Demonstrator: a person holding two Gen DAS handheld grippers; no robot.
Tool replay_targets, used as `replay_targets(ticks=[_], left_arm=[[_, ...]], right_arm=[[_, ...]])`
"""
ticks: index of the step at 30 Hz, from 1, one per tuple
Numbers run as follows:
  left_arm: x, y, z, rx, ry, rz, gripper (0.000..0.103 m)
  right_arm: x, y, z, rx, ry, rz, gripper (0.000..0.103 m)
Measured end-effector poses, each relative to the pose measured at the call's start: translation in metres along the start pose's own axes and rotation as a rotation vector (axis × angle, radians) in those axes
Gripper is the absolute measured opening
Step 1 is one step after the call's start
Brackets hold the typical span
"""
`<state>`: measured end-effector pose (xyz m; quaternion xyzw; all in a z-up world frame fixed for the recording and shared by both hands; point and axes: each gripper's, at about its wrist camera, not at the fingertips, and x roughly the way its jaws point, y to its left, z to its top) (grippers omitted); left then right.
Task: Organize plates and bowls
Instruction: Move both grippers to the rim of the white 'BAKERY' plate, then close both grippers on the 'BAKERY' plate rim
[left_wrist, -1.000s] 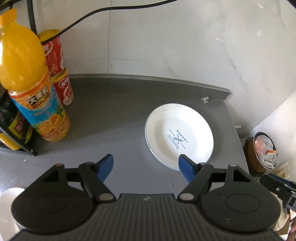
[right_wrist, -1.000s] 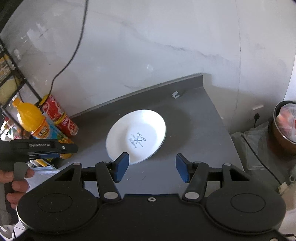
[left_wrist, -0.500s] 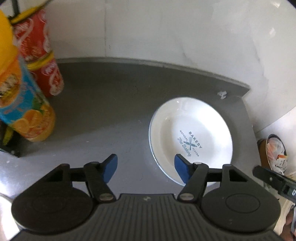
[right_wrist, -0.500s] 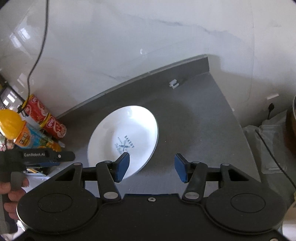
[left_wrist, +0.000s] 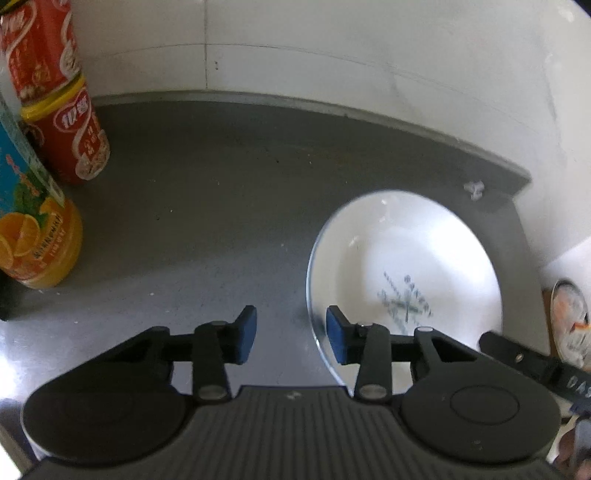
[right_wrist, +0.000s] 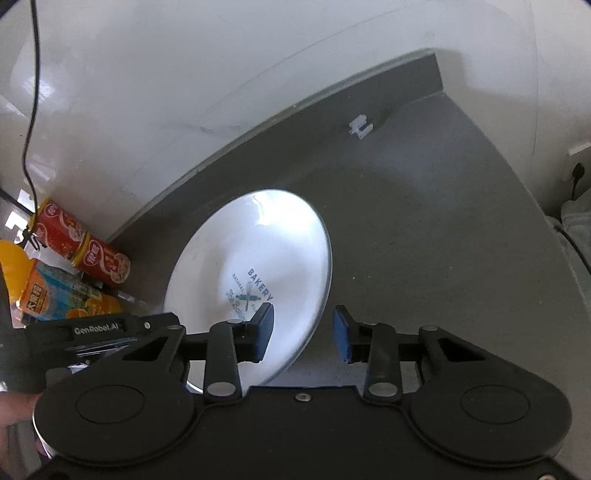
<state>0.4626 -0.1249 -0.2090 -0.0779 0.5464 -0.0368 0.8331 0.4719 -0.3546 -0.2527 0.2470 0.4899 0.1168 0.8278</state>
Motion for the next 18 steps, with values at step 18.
replay_targets(ticks=[18], left_arm=[[0.013,-0.010,0.013,-0.026,-0.037,-0.043,0.014]], right_arm=[[0.022,0.007,0.010,-0.087,0.026,-0.043,0.011]])
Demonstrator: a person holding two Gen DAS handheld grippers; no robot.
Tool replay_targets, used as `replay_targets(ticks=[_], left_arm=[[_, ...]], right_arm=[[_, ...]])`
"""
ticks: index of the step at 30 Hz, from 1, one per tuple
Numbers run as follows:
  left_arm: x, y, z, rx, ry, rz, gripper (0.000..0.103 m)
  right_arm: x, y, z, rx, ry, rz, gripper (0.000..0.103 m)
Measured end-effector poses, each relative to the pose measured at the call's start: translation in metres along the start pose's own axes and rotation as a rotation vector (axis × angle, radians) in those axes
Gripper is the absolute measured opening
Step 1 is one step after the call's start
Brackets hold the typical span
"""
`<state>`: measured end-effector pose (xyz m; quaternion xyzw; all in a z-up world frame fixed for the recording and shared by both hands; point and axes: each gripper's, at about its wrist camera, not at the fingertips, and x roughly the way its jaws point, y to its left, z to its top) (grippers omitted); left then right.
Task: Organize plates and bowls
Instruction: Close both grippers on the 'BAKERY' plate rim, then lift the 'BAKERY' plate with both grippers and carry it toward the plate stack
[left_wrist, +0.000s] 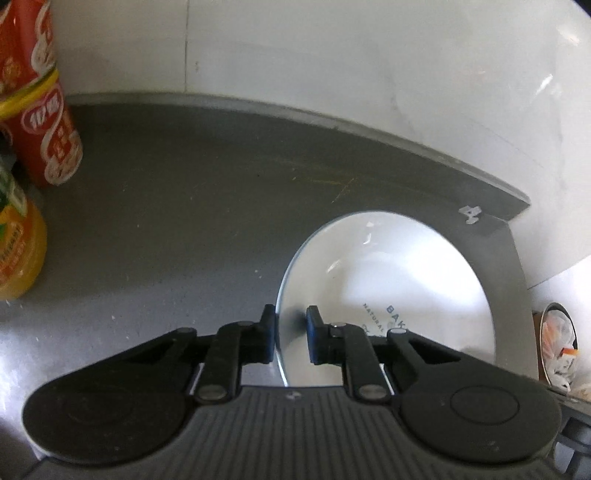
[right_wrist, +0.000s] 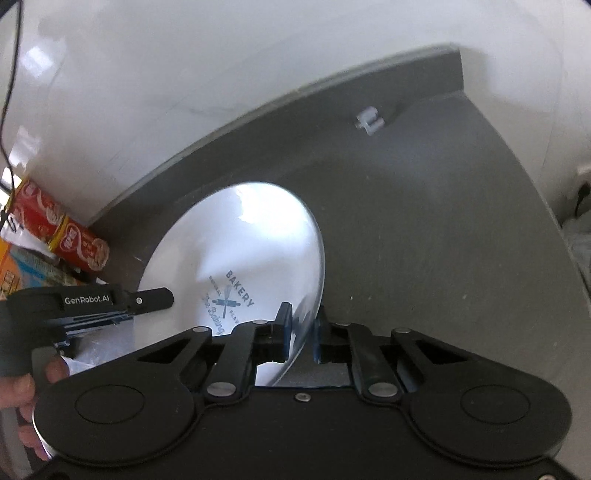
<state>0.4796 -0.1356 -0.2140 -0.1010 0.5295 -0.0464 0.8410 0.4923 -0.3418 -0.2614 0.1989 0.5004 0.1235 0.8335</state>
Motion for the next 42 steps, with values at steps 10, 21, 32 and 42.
replay_targets(ticks=[10,21,32,42], left_arm=[[-0.040,0.003,-0.005,-0.019,-0.032,-0.059,0.011],[-0.096,0.008,-0.021,-0.036,-0.053,-0.131,0.011],[-0.134,0.034,-0.021,-0.016,-0.090,-0.198,0.011],[-0.159,0.070,-0.022,0.014,-0.107,-0.244,0.010]], right_arm=[[-0.039,0.014,-0.006,-0.059,-0.044,-0.006,0.012],[-0.098,0.045,-0.018,-0.171,-0.110,-0.027,0.012],[-0.133,0.083,-0.043,-0.165,-0.195,-0.054,0.012],[-0.146,0.122,-0.065,-0.163,-0.238,-0.087,0.012]])
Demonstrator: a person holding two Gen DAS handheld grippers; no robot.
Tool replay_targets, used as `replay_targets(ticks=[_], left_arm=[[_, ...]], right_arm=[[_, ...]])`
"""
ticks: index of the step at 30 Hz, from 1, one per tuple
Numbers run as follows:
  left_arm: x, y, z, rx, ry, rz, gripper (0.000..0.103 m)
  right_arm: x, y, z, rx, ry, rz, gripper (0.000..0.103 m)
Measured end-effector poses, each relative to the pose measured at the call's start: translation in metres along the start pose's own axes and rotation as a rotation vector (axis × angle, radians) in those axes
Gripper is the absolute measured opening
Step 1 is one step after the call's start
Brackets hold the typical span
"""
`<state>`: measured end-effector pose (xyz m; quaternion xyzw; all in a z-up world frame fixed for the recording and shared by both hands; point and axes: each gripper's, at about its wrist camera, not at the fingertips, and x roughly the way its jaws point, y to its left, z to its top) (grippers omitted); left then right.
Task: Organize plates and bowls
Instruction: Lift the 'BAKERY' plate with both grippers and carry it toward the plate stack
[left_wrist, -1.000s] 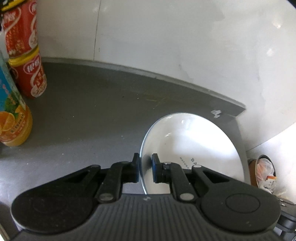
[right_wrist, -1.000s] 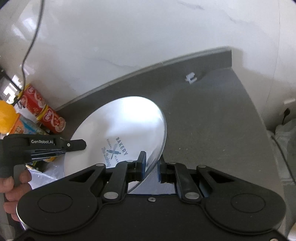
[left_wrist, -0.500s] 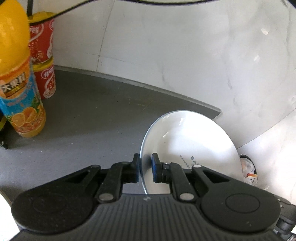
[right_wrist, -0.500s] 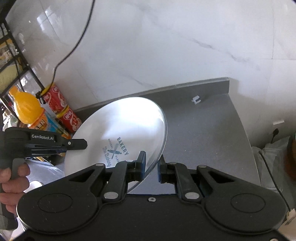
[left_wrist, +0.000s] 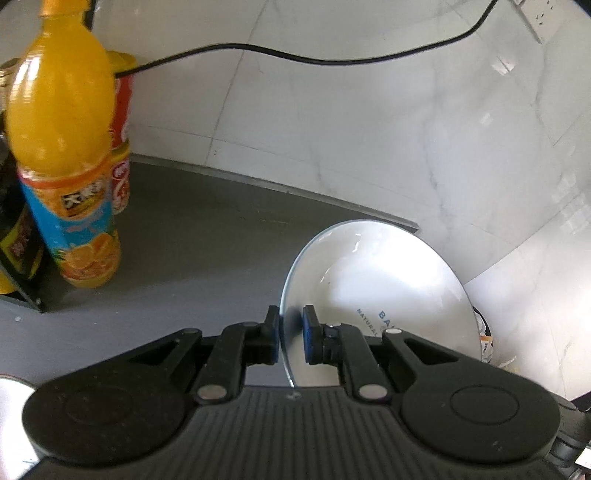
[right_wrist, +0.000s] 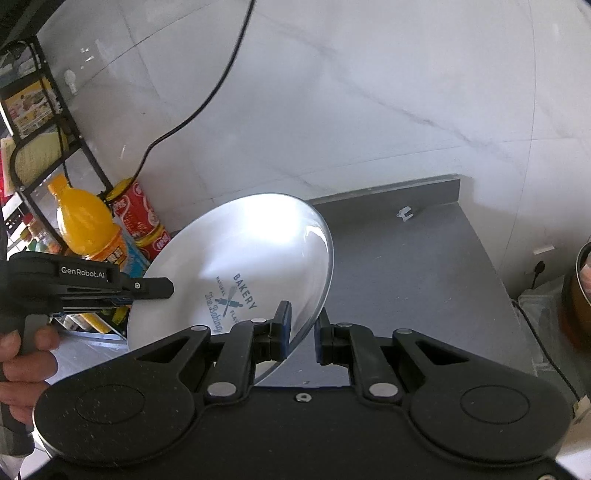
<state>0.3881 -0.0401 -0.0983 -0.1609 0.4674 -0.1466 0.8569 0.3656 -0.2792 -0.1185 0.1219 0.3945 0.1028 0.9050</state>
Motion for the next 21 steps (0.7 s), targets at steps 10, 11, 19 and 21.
replay_targets(ticks=[10,11,19,21], left_arm=[[-0.033,0.046,-0.005,0.018,0.003,-0.004,0.010],[-0.038,0.049,-0.007,0.019,0.002,-0.002,0.010],[-0.065,0.089,-0.025,-0.010,0.000,0.018,0.010],[-0.071,0.098,-0.030,-0.015,-0.002,0.027,0.010]], right_arm=[[-0.007,0.050,-0.026,0.011,-0.001,0.001,0.012],[-0.007,0.054,-0.029,0.013,0.000,0.003,0.012],[-0.007,0.090,-0.048,-0.008,0.016,0.026,0.013],[-0.006,0.100,-0.053,-0.016,0.024,0.034,0.012]])
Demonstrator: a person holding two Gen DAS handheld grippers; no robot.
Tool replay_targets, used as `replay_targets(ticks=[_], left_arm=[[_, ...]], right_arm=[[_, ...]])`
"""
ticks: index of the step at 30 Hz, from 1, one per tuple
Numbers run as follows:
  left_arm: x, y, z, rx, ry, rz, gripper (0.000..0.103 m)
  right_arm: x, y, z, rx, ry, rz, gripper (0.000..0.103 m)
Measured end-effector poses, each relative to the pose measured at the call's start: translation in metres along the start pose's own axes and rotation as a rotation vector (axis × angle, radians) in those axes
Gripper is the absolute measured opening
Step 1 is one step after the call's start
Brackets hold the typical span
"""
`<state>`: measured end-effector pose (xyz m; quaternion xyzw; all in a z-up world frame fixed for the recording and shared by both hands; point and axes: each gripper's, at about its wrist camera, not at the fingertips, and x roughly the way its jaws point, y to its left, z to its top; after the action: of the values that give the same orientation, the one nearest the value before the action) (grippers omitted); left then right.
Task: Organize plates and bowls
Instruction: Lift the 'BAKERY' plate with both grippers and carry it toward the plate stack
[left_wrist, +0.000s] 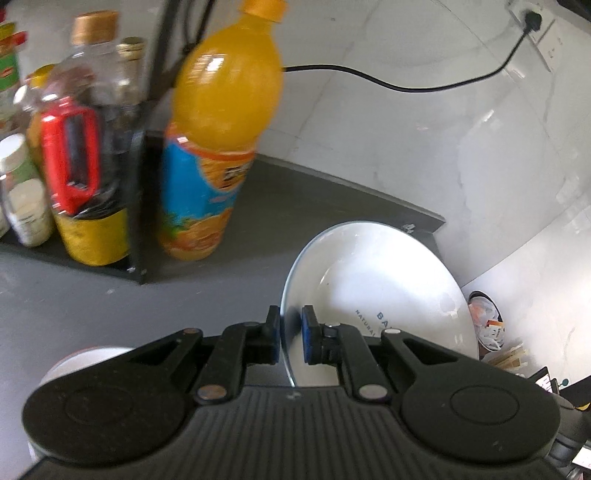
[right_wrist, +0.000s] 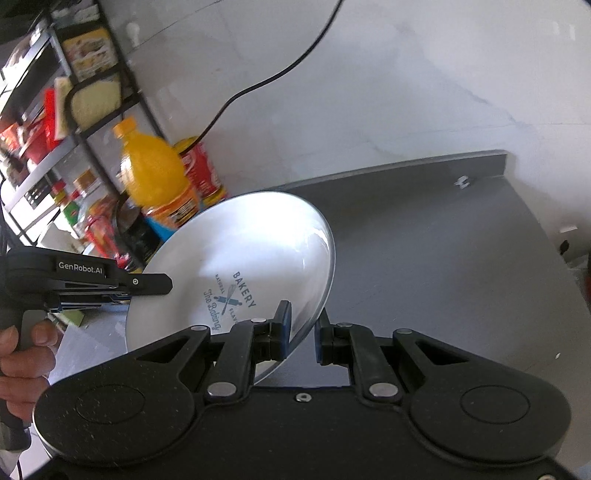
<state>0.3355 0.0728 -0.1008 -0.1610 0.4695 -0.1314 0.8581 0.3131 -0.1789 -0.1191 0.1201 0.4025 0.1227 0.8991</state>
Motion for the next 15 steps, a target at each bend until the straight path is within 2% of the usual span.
replay_targets(ticks=[15], left_arm=[[-0.046,0.087,-0.032,-0.083,-0.002,0.059,0.010]], right_arm=[[0.021,0.077,-0.037,-0.065,0.071,0.057,0.013]])
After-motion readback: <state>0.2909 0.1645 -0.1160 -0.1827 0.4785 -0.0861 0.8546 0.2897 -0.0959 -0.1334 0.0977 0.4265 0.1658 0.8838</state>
